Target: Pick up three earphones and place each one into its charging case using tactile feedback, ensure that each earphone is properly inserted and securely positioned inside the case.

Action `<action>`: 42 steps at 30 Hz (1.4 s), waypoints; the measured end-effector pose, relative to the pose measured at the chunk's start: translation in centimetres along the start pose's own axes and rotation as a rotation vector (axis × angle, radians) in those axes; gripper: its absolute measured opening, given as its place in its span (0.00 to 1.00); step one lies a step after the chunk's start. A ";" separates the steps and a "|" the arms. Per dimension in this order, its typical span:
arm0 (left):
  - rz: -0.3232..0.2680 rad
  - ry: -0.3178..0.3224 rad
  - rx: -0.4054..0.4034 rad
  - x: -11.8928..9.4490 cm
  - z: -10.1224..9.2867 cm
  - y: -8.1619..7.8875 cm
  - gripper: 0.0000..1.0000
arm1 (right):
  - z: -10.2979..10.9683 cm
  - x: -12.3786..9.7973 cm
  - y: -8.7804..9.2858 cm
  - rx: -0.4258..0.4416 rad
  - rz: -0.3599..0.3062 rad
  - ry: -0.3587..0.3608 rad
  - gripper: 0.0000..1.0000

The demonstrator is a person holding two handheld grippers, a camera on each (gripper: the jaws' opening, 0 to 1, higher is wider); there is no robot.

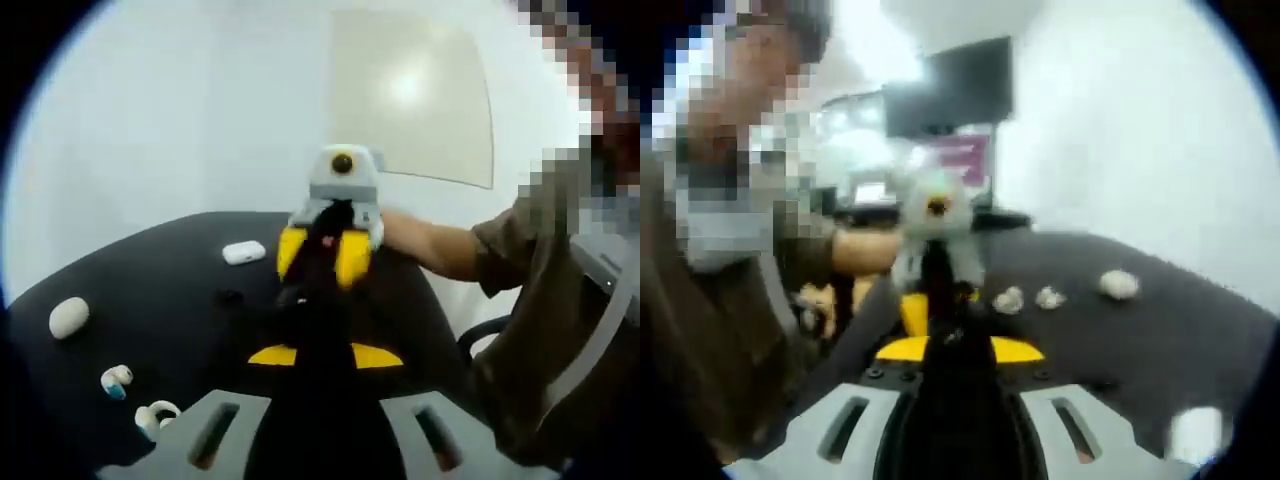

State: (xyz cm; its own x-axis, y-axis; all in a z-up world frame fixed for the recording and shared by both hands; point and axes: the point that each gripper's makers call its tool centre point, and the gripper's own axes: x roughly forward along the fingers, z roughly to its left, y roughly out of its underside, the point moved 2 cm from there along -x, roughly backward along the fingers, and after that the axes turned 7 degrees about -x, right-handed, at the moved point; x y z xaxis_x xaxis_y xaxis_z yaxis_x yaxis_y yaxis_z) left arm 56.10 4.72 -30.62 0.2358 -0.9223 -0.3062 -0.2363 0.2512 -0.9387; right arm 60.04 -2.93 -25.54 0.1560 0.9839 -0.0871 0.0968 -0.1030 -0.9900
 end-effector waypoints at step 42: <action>0.006 -0.005 0.032 0.1 0.1 0.3 0.14 | 0.5 -0.4 5.2 0.176 0.411 0.384 0.20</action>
State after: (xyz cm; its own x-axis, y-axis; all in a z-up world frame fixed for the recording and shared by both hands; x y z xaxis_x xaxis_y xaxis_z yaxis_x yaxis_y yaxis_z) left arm 56.10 4.76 -30.95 0.2390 -0.9193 -0.3127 -0.2080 0.2661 -0.9413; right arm 60.01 -3.82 -30.66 0.4943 0.7416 -0.4536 -0.2065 -0.4067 -0.8899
